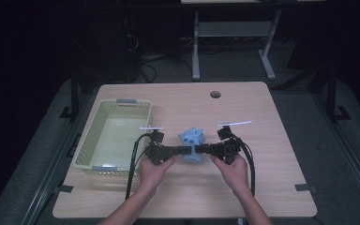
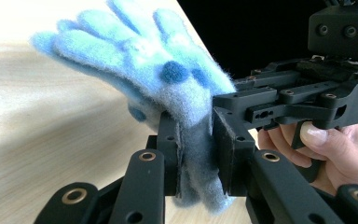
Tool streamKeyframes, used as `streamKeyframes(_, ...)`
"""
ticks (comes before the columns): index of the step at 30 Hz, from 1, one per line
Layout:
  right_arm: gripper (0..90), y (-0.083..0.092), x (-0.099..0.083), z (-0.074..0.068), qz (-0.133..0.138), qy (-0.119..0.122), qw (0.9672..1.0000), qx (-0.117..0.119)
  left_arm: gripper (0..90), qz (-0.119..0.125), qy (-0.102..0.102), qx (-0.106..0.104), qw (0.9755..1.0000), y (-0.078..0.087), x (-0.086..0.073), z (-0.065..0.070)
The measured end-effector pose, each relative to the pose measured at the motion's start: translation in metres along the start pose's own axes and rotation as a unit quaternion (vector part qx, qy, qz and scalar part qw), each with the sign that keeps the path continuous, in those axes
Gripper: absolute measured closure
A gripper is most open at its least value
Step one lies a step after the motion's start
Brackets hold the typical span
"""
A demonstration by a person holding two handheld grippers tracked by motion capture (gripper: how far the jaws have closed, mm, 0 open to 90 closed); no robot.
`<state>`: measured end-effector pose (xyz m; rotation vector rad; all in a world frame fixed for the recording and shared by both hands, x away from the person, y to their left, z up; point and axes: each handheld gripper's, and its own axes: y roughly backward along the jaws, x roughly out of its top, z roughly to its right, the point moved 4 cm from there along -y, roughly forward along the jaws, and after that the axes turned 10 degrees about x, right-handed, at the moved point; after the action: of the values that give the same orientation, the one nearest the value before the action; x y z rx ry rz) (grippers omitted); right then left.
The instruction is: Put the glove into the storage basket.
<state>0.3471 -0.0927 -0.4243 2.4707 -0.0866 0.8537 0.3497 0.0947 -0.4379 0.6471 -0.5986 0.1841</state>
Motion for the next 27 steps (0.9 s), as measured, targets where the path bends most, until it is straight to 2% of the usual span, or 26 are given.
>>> streamKeyframes(16,77.9,-0.013,0.019,-0.019,0.001,0.009,0.9997,0.020,73.2,0.016,0.000,-0.003,0.9999,0.029,0.012,-0.007)
streamKeyframes(22,77.9,-0.019,0.024,-0.023,0.004,0.010,0.9993,0.035,73.2,0.022,0.001,-0.002,0.9998,0.038,0.015,-0.010)
streamKeyframes(27,77.9,-0.024,0.028,-0.026,0.002,0.012,0.9992,0.038,73.2,0.026,0.004,0.000,0.9996,0.044,0.016,-0.013)
